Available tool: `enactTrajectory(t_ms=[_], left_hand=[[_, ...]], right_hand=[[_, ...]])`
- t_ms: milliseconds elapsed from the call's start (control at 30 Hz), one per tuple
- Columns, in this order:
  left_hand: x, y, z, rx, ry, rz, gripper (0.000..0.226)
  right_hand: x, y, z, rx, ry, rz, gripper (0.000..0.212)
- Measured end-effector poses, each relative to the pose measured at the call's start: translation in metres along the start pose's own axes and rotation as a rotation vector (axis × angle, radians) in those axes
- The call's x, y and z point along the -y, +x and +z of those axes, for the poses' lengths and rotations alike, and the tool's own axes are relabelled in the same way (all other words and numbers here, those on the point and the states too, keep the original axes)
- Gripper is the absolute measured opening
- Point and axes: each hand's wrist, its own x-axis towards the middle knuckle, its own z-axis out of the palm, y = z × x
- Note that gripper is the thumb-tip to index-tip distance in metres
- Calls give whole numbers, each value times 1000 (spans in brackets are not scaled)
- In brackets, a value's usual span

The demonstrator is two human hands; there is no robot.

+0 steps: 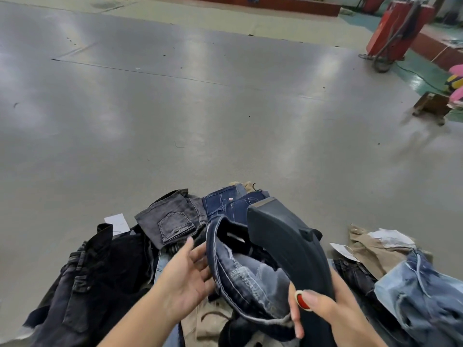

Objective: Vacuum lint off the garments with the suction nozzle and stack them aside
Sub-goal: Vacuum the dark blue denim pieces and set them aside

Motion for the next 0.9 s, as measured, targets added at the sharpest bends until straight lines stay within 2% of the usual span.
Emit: enactTrajectory(t_ms=[100, 167, 233, 333, 433, 500, 533, 633, 700, 767, 900], left_hand=[[-5, -9, 12, 79, 108, -69, 53], [0, -13, 18, 68, 187, -115, 33], [7, -15, 21, 7, 218, -103, 27], [5, -16, 22, 2, 76, 8, 41], [-11, -20, 19, 149, -119, 161, 49], [-20, -22, 15, 232, -199, 211, 51], [-23, -23, 15, 261, -201, 234, 52], [-22, -25, 14, 302, -149, 247, 51], [-19, -28, 17, 302, -98, 246, 48], [-18, -29, 19, 302, -59, 257, 46], [-12, -30, 20, 304, 16, 238, 50]], right_hand=[[-5, -5, 3, 76, 78, 38, 68], [-8, -7, 8, 106, 138, 79, 65], [-9, -10, 12, 110, 124, 102, 63], [-5, -10, 10, -6, 58, 112, 70], [-7, -15, 3, -83, 34, 152, 81], [-9, -18, 0, -140, 48, 140, 77], [-7, -18, 0, -179, 41, 135, 78], [5, -19, 5, -132, -48, 102, 77], [6, -21, 4, -155, -43, 103, 85], [1, -21, 8, -154, 43, 132, 60], [-7, -14, 19, 18, -134, 133, 58]])
